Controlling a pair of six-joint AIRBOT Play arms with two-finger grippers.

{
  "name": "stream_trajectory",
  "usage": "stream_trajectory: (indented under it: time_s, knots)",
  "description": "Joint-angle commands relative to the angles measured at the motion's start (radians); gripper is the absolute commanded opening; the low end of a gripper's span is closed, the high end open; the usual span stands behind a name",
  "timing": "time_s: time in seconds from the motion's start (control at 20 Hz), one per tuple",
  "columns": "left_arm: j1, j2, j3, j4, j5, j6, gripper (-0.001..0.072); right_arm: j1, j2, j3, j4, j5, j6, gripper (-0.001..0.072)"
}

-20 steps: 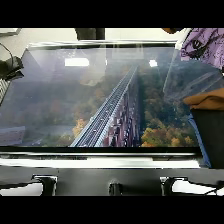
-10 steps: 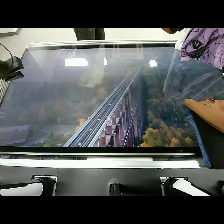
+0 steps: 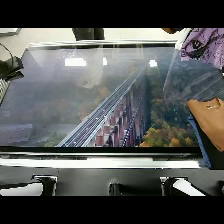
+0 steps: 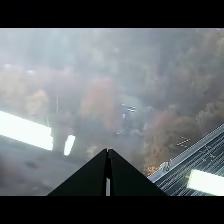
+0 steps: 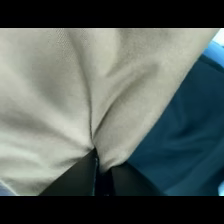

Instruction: Fold the clothes and pants, and hang the long-sleeved shirts on hangers.

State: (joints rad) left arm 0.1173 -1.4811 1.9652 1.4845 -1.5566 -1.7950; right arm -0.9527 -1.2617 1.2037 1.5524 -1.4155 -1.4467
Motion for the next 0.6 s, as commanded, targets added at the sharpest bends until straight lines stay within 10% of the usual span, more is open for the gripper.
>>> stream_trajectory:
  time_s: [0.0,0.55]
  knots:
    - [0.000,0.000,0.000,0.000,0.000,0.000,0.0019,-0.002,0.002,-0.045,-0.073,-0.013,0.011,0.0029]
    - [0.000,0.000,0.000,0.000,0.000,0.000,0.0019,-0.002,0.002,-0.074,-0.209,-0.082,0.068,0.0030]
